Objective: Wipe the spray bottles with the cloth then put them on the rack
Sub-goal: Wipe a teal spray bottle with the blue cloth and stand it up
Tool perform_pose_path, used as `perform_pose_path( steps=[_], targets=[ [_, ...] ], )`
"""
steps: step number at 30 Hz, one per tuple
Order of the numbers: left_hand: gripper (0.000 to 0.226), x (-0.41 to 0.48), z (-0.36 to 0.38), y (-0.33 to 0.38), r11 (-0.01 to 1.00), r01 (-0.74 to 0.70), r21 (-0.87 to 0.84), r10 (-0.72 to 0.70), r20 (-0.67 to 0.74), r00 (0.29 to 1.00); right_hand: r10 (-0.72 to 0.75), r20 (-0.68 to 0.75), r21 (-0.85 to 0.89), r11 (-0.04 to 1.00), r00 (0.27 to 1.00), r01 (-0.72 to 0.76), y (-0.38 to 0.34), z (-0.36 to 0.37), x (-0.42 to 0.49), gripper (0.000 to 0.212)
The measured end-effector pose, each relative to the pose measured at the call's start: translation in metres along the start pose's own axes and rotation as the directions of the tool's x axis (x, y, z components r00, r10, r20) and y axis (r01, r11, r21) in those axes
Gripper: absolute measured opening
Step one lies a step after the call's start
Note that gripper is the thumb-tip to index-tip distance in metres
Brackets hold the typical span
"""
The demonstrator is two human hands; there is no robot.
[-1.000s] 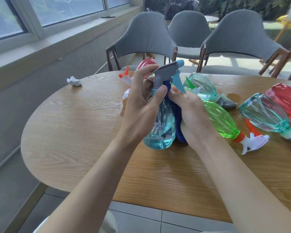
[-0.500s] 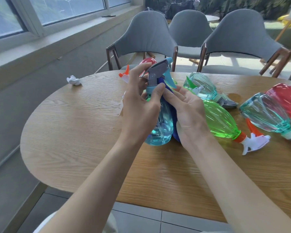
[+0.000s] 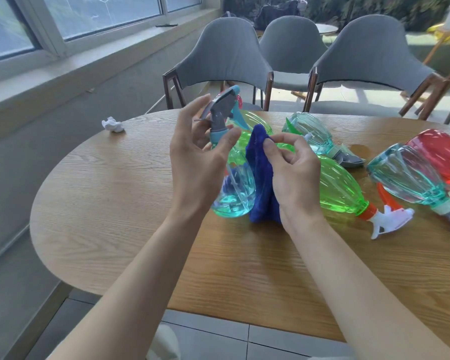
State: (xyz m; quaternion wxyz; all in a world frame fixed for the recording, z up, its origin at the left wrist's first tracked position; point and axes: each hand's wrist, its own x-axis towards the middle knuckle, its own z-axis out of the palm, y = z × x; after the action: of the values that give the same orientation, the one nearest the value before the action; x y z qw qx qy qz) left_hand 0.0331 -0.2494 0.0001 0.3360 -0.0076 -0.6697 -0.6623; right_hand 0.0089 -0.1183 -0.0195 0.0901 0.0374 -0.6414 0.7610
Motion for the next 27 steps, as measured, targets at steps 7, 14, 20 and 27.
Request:
perform_pose_path(
  steps=[7,14,20,27],
  targets=[
    [0.06,-0.004,-0.007,0.004,0.984,-0.14,0.108,0.14,0.008,0.99,-0.072,0.02,-0.033,0.997,0.997,0.072,-0.009,0.001,0.004,0.004],
    [0.048,-0.001,-0.012,-0.005,0.981,-0.082,0.174,0.104,-0.12,0.987,0.047,0.168,-0.194,0.981,0.985,-0.014,0.002,0.007,0.0,0.018],
    [0.024,0.009,-0.026,-0.005,0.964,0.008,0.267,-0.012,0.014,1.0,0.04,0.413,-0.339,0.934,0.91,0.113,-0.002,0.004,0.001,0.061],
    [0.026,0.015,-0.039,-0.005,0.942,-0.028,0.334,0.044,-0.041,0.998,-0.027,0.381,-0.606,0.748,0.924,0.272,0.012,0.015,-0.005,0.047]
  ],
)
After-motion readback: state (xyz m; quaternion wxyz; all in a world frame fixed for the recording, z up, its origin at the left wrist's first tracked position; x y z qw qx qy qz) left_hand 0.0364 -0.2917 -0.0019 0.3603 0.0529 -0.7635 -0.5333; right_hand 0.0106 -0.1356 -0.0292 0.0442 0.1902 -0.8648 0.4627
